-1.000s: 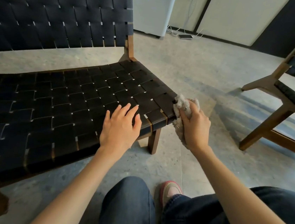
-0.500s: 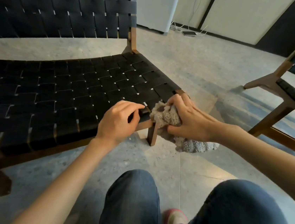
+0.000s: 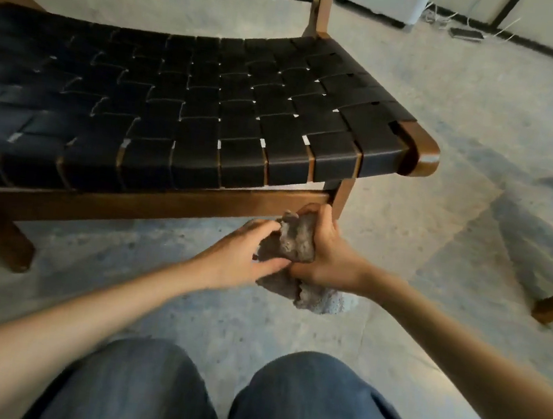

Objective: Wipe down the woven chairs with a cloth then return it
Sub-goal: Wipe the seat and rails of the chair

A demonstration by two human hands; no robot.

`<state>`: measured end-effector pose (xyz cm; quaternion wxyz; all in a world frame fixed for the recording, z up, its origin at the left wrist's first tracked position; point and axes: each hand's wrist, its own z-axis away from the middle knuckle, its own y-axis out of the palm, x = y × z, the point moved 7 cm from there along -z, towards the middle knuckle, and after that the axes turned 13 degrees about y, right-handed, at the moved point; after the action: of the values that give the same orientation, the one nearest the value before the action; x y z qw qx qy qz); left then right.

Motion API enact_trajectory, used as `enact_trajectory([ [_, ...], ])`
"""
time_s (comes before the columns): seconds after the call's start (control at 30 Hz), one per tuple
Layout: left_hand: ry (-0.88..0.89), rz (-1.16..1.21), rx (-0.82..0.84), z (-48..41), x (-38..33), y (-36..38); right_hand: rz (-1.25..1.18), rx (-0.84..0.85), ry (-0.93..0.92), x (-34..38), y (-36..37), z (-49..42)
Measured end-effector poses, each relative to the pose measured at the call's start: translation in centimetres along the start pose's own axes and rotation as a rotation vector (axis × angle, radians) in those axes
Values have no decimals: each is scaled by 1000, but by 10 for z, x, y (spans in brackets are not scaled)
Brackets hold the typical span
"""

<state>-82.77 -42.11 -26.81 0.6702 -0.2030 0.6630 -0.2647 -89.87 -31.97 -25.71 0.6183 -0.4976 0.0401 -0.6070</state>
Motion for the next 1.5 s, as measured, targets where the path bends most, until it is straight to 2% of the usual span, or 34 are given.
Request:
enact_trajectory([
  [0.13, -149, 269, -136, -4, 30, 13, -127, 69, -28, -14, 20, -21],
  [0.2, -214, 289, -190, -2, 43, 13, -194, 75, -47, -22, 23, -30],
  [0.37, -165, 77, -336, 1, 56, -2, -245, -25, 2, -52, 12, -44],
  [0.5, -103, -66, -468, 9, 61, -21, 43, -277, -5, -77, -9, -46],
  [0.6, -61, -252, -524, 21, 62, -39, -7, -401, -20, -86, -23, -41],
  [0.7, -32, -340, -580, 32, 65, -47, -9, -521, -77, -77, -32, -38],
  [0.87, -104, -426, -734, 46, 77, -53, -85, -659, -121, -47, -39, -45],
  [1.03, -163, -461, -934, 55, 92, -64, 30, -782, -98, -31, -37, -51],
  [1.1, -206, -500, -1013, 57, 97, -70, -38, -780, -124, -25, -37, -57],
  [1.17, -247, -557, -1016, 54, 102, -75, -242, -708, -89, -24, -34, -71],
  [1.23, -249, -610, -949, 46, 104, -73, -427, -662, -24, -25, -28, -82],
  [1.33, -208, -709, -845, 34, 98, -65, -567, -675, 1, -24, -18, -87],
  [1.4, -123, -800, -807, 28, 89, -62, -483, -673, -112, -13, -10, -82],
  [1.5, 80, -934, -598, 9, 77, -51, 19, -689, -327, 6, 8, -82],
])
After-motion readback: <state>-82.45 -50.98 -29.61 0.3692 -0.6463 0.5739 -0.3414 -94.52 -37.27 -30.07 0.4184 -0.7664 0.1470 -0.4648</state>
